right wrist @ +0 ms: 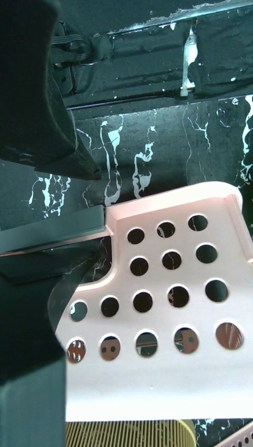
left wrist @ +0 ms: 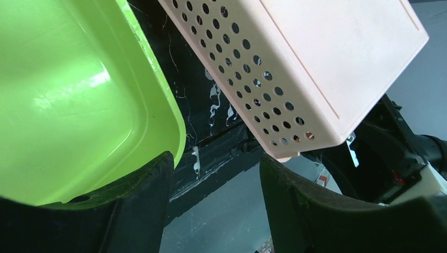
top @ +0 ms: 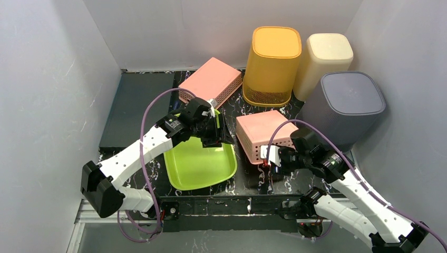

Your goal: Turn the large container upside down

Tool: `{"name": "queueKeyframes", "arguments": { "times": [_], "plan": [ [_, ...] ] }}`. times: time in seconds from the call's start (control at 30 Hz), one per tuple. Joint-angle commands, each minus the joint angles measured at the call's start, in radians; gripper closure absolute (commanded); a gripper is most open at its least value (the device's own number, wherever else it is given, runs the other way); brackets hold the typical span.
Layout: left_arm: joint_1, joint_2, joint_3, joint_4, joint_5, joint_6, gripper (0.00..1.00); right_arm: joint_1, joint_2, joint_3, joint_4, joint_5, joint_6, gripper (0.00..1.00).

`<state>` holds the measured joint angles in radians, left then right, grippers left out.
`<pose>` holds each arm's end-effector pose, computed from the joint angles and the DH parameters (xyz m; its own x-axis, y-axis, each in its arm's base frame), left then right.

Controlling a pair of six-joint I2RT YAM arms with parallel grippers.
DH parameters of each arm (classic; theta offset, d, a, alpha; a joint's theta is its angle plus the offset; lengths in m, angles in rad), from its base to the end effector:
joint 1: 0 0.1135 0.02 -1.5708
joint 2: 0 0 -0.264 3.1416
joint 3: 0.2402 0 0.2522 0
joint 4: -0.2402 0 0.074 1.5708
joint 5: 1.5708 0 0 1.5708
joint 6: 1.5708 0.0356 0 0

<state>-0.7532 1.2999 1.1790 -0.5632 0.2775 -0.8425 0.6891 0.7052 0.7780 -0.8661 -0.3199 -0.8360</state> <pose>0.2002 -0.2011 0.3295 -0.9134 -0.1275 -0.3866 0.1969 0.6929 -0.6936 0.0967 0.0942 0.2855 0.2054 -0.7433 -0.6366 -0.9269 0.0610 -0.3702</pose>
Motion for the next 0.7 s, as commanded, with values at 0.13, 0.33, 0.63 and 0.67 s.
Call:
{"name": "queueKeyframes", "arguments": {
  "times": [0.13, 0.33, 0.63, 0.67],
  "plan": [
    [-0.023, 0.029, 0.038, 0.044, -0.003, -0.035, 0.42, 0.0, -0.07, 0.018, 0.069, 0.029, 0.025, 0.42],
    [-0.025, 0.021, 0.026, 0.046, -0.016, -0.042, 0.42, 0.0, -0.173, -0.024, 0.174, 0.132, 0.034, 0.43],
    [-0.025, -0.006, 0.042, -0.035, -0.14, -0.037, 0.43, -0.002, -0.086, -0.06, 0.513, 0.249, 0.548, 0.44],
    [-0.025, -0.033, 0.043, -0.072, -0.208, -0.037, 0.43, -0.001, -0.041, -0.049, 0.555, 0.326, 0.676, 0.44]
  ]
}}
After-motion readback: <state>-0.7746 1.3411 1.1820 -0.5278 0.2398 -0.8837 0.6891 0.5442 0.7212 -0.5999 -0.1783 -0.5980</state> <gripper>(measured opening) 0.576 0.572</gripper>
